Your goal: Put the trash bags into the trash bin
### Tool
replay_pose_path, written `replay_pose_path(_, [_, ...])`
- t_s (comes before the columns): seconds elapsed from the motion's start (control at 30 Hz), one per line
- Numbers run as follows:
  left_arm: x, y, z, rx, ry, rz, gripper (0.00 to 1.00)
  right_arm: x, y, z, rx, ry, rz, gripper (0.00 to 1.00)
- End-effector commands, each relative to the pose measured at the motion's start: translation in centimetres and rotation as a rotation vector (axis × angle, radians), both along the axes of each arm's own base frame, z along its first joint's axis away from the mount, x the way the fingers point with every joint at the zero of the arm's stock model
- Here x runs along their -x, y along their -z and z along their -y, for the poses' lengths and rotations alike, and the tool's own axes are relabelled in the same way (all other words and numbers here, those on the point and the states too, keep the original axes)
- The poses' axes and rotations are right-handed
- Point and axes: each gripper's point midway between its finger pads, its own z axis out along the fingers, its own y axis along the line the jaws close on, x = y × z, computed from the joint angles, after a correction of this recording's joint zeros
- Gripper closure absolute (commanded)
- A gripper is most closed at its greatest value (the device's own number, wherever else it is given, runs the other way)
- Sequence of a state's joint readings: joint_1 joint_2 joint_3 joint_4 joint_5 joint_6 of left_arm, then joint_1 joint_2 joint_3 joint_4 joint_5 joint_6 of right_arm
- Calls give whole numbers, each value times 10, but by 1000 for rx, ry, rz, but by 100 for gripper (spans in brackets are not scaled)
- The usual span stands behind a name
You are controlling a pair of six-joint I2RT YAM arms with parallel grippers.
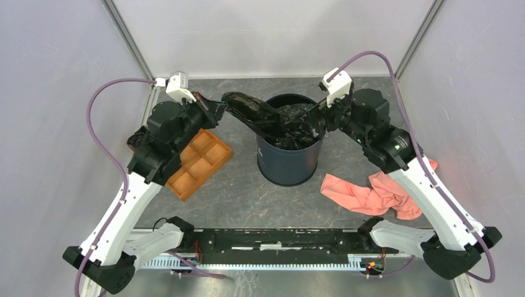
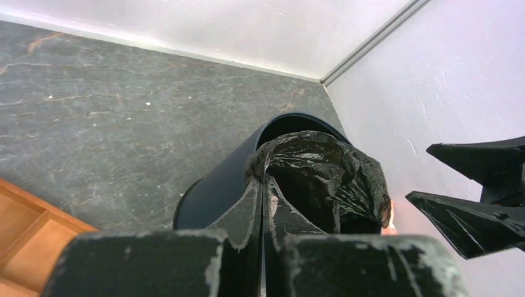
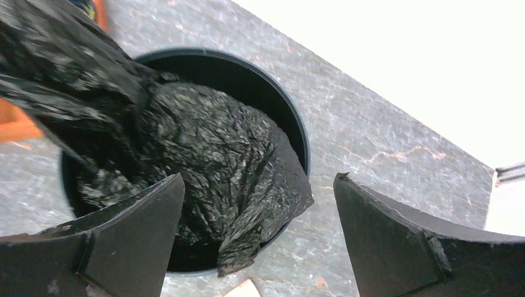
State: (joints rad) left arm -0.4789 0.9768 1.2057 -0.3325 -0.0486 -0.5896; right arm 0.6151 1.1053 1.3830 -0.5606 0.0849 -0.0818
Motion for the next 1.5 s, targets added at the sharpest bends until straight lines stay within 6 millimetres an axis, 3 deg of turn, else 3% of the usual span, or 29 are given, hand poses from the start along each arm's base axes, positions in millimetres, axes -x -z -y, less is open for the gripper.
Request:
replay_pose_path(0.0, [-1, -4, -16, 5, -77, 55, 98, -12, 42, -1, 158, -7, -65, 2])
replay_pose_path(0.17, [-1, -1, -24, 18, -122, 50, 98, -13, 67, -19, 232, -49, -85, 3])
replay_pose_path(0.33, [1, 1, -45, 4, -224, 49, 98, -26, 78, 2, 353, 131, -92, 24])
replay_pose_path(0.37, [1, 3, -45, 4, -225, 44, 98, -28, 75, 5, 356, 164, -81, 33])
replay_pose_path(0.5, [-2, 13, -41, 4, -213, 18, 98, -29, 51, 12, 285, 244, -24, 85])
replay_pose_path(0.57, [-3, 16, -40, 1, -210, 10, 98, -29, 39, 19, 261, 282, 1, 99])
replay_pose_path(0.73, [-3, 15, -35, -12, -182, 14, 98, -19, 20, 36, 232, 353, -19, 100])
replay_pose_path(0.9, [-3, 18, -10, -47, -45, 6, 98, 12, 40, 60, 312, 358, -147, 99])
replay_pose_path(1.03, [-6, 20, -1, -84, 4, -5, 98, 36, 46, 83, 307, 387, -165, 95])
replay_pose_path(1.1, [-7, 20, 2, -87, 13, -5, 98, 40, 36, 96, 291, 435, -128, 93])
replay_pose_path(1.2, [-7, 14, 6, -73, 35, 5, 98, 36, 16, 88, 235, 401, -84, 90])
replay_pose_path(1.23, [-6, 11, 8, -65, 46, 10, 98, 35, 9, 82, 208, 378, -77, 84])
replay_pose_path(1.37, [-1, 4, 19, -48, 114, 16, 98, 36, -28, 44, 164, 149, -28, 35])
replay_pose_path(1.47, [1, 6, 25, -48, 149, 2, 98, 39, -47, 14, 150, -34, 35, 16])
